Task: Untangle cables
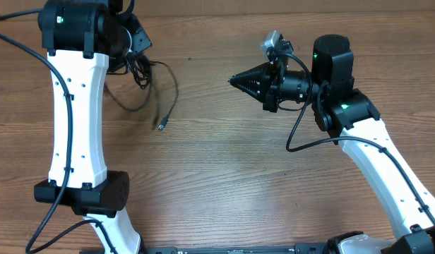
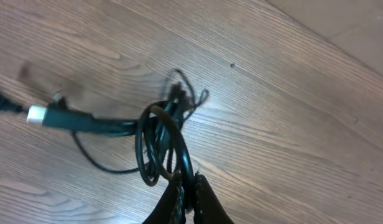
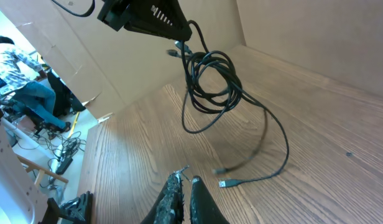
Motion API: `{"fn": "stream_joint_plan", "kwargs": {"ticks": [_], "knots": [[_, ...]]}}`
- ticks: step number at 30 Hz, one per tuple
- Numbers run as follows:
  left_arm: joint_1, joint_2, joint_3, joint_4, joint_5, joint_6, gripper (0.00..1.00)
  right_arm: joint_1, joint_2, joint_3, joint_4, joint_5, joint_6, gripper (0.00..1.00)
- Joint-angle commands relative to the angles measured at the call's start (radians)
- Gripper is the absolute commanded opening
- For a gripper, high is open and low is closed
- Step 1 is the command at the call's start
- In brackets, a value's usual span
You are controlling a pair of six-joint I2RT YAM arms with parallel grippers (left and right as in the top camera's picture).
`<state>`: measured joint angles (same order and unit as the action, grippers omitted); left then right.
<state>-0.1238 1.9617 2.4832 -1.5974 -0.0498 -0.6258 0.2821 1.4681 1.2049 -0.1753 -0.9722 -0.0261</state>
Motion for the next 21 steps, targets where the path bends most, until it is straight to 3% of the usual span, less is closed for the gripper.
{"fn": "stream_joint_plan", "kwargs": {"ticks": [1,7,11,13,17,21], "knots": [[-0.014,-0.02,0.004,0.003,-0.008,0.117,0.04,-0.003,-0.002,0.012,0.001,0.011,-0.005,0.04],[-0.027,-0.02,0.004,0.002,0.003,0.341,0.04,-0.003,-0.002,0.012,0.0,0.032,-0.006,0.04],[-0.035,-0.02,0.004,0.0,0.133,0.634,0.04,-0.003,-0.002,0.012,0.0,0.082,-0.068,0.06],[-0.035,-0.02,0.004,-0.006,0.224,0.76,0.04,-0.003,-0.002,0.012,0.0,0.082,-0.151,0.17],[-0.035,-0.02,0.004,-0.016,0.351,0.919,0.04,-0.003,-0.002,0.012,-0.023,0.082,-0.306,0.49],[-0.035,-0.02,0.004,-0.019,0.49,1.029,0.04,-0.003,-0.002,0.012,-0.064,0.082,-0.412,0.63]]}}
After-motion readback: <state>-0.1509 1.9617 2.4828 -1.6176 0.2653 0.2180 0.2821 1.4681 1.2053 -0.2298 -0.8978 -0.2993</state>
